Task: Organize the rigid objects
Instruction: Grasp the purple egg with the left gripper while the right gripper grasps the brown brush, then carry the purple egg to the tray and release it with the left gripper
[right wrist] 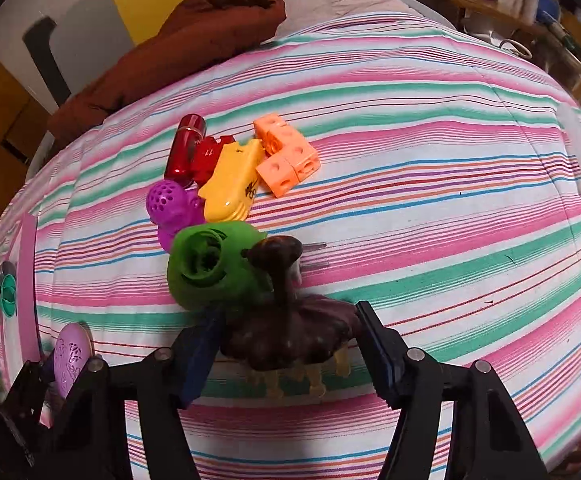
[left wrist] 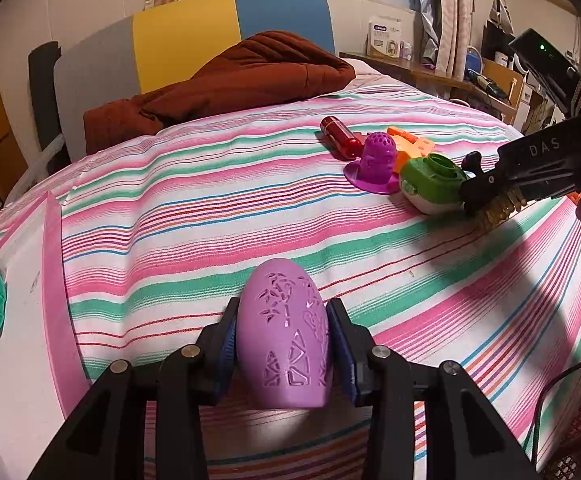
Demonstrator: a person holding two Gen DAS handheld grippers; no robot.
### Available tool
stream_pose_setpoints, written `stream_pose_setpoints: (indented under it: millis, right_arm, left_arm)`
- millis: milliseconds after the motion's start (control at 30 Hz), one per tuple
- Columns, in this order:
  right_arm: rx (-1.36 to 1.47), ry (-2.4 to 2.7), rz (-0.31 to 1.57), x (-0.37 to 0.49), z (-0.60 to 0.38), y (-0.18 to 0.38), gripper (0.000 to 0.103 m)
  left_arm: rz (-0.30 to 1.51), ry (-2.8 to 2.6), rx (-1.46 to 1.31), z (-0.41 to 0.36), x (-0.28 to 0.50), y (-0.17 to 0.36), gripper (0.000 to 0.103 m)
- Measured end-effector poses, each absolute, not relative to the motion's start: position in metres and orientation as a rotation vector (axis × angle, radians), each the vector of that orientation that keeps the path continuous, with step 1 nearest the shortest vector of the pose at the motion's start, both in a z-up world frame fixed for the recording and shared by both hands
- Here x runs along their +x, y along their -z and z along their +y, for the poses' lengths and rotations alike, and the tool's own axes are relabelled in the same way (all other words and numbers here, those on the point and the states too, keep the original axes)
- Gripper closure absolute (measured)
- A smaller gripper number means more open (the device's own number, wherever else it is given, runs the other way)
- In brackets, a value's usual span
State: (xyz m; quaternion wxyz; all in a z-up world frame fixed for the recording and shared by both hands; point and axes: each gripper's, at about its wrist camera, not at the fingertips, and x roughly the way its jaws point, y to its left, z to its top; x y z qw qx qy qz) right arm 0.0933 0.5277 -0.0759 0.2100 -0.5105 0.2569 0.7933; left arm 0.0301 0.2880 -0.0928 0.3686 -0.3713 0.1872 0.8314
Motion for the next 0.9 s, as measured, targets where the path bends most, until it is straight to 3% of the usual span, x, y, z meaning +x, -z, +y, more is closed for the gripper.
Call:
stream_pose_setpoints:
  millis: [567, 900]
  right_arm:
    - [-1.305, -2.099, 0.64, 0.101, 0.547, 0.072, 0.038]
    - [-1.277, -2.106, 0.629, 0.1, 0.549, 0.072, 0.038]
  left_arm:
    - [0.491, -2.14, -0.964, 0.287, 0.03, 0.09, 0.061]
    - [0.376, -2.148, -0.969, 0.26, 0.044, 0.04, 0.062]
